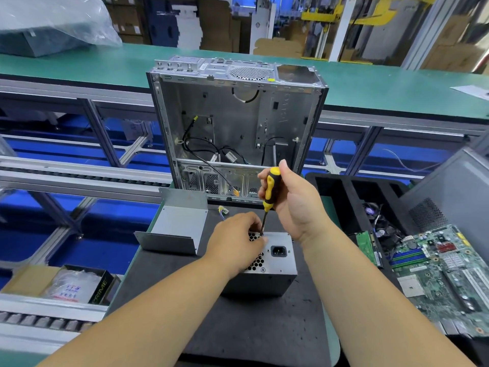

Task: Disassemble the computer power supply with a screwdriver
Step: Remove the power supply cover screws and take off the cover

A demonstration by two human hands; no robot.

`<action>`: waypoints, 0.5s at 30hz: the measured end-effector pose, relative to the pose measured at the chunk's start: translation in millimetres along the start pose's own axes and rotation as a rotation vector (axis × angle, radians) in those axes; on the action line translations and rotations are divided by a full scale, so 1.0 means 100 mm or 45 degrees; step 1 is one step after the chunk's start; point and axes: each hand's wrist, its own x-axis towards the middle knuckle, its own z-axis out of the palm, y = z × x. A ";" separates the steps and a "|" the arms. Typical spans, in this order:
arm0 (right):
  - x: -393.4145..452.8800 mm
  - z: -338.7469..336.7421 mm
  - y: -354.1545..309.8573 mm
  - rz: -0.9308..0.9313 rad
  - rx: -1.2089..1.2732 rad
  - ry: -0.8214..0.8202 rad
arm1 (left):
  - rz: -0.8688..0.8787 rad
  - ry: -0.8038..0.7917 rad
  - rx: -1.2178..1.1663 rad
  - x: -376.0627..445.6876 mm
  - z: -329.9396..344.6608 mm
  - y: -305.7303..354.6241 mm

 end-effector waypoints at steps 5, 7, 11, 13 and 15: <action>0.02 0.08 0.04 0.012 0.124 0.033 | 0.014 0.005 -0.013 0.00 0.00 0.00; 0.03 0.07 0.04 -0.014 0.142 0.025 | 0.012 0.005 -0.025 0.00 0.00 0.00; 0.03 0.02 0.05 -0.049 0.116 -0.013 | 0.007 0.013 -0.058 -0.01 0.01 -0.01; 0.01 -0.01 0.07 -0.085 0.060 0.018 | 0.006 0.017 -0.062 -0.01 0.01 -0.01; 0.00 -0.05 0.08 -0.105 0.058 0.041 | 0.002 0.010 -0.064 -0.01 0.00 -0.01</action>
